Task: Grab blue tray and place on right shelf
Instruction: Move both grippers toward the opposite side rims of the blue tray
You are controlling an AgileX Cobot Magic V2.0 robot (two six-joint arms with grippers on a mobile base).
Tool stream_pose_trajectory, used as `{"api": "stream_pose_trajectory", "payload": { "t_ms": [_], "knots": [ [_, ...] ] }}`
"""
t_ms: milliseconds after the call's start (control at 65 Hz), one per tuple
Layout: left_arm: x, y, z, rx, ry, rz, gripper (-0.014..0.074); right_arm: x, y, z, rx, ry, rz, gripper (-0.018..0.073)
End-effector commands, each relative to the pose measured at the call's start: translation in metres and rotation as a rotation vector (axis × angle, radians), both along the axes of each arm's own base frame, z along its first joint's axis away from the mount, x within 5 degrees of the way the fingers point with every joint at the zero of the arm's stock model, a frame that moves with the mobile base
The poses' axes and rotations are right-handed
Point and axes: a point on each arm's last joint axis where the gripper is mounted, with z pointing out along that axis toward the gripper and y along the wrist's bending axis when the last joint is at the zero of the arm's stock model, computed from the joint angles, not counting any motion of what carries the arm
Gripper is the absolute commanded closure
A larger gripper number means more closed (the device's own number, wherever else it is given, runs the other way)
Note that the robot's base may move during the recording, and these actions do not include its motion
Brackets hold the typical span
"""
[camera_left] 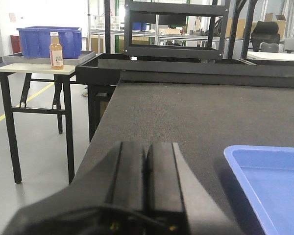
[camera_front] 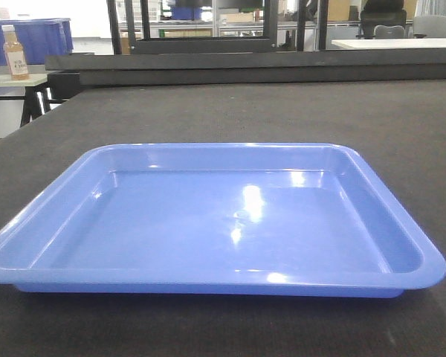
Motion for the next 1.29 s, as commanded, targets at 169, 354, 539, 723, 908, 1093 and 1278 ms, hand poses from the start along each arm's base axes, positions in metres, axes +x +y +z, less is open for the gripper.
{"api": "stream_pose_trajectory", "payload": {
  "t_ms": [169,354,539,723,908,1093,1278],
  "knots": [
    [0.0,0.0,-0.002,-0.008,-0.064,-0.008,0.0645,-0.004,0.0,0.017,-0.007,-0.133,-0.003,0.052],
    [0.0,0.0,-0.002,-0.008,-0.064,-0.008,0.0645,-0.004,0.0,0.017,-0.007,-0.133,-0.003,0.052],
    [0.0,0.0,-0.002,-0.008,-0.064,-0.008,0.0645,-0.004,0.0,0.017,-0.007,-0.133,-0.003,0.052],
    [0.0,0.0,-0.002,-0.008,-0.064,-0.008,0.0645,-0.004,0.0,0.017,-0.007,-0.133,-0.003,0.052],
    [-0.001,0.0,0.0,-0.01,-0.082,-0.008,0.0645,-0.005,0.0,0.021,-0.007,-0.171,-0.002,0.052],
    [-0.014,0.001,0.036,-0.047,-0.461,-0.008,0.0645,-0.016,0.001,0.051,-0.001,-0.472,0.005,0.052],
    [-0.026,0.001,0.083,-0.021,-0.462,-0.011,0.0645,-0.038,0.0,0.109,0.002,-0.614,0.003,0.052]
  ]
}}
